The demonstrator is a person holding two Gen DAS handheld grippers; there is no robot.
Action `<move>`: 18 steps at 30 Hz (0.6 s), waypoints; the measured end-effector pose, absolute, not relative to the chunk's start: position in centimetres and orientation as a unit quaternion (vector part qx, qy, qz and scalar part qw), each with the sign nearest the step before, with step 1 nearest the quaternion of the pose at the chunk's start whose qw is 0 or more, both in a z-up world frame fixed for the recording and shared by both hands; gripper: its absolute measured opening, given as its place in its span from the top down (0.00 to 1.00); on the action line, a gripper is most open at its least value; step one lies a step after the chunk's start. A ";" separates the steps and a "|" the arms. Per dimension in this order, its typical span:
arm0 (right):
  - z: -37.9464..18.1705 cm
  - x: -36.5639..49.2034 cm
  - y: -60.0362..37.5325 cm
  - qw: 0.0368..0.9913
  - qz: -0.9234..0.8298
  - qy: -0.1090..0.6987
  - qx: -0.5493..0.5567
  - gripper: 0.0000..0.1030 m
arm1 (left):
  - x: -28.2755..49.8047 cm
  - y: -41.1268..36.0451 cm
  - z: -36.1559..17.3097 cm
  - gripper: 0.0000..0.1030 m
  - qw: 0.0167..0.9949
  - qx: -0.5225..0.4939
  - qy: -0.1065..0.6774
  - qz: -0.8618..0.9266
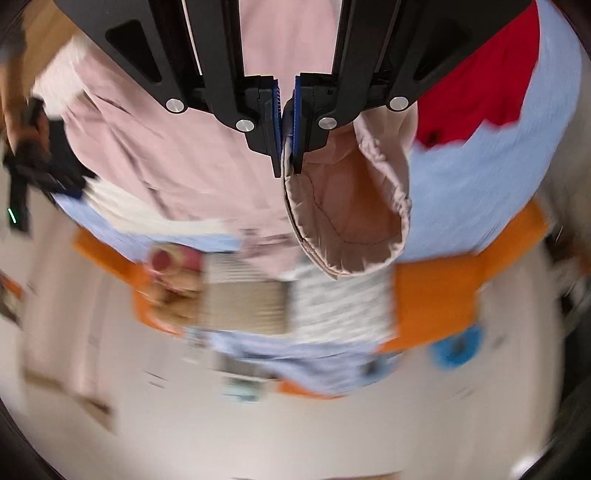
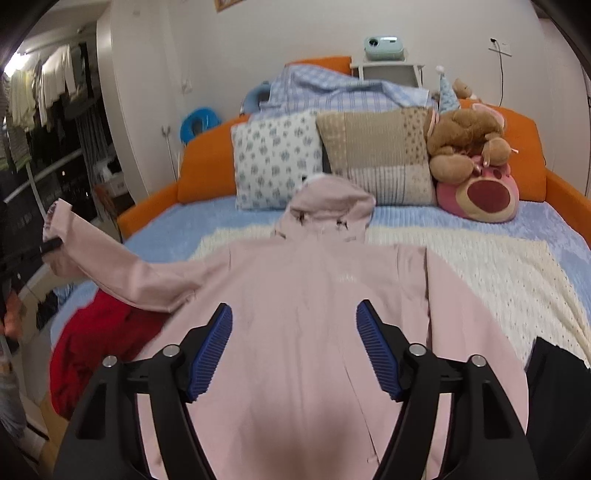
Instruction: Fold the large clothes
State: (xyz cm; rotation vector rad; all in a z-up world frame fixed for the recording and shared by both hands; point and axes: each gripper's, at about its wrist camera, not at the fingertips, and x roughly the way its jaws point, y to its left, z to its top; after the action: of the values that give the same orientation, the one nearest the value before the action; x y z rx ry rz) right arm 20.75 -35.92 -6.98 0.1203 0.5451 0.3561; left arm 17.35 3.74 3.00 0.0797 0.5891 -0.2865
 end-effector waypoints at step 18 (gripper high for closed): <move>-8.7 25.4 -34.0 0.921 0.188 0.341 -0.012 0.28 | 14.0 -18.0 -18.4 0.90 0.821 0.226 0.420 -0.313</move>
State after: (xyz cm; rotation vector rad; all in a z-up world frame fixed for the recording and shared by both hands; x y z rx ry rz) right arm 25.43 -33.97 -8.65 -0.0237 0.7010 0.3861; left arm 13.99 -18.03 -18.37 0.4800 0.8948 -0.6668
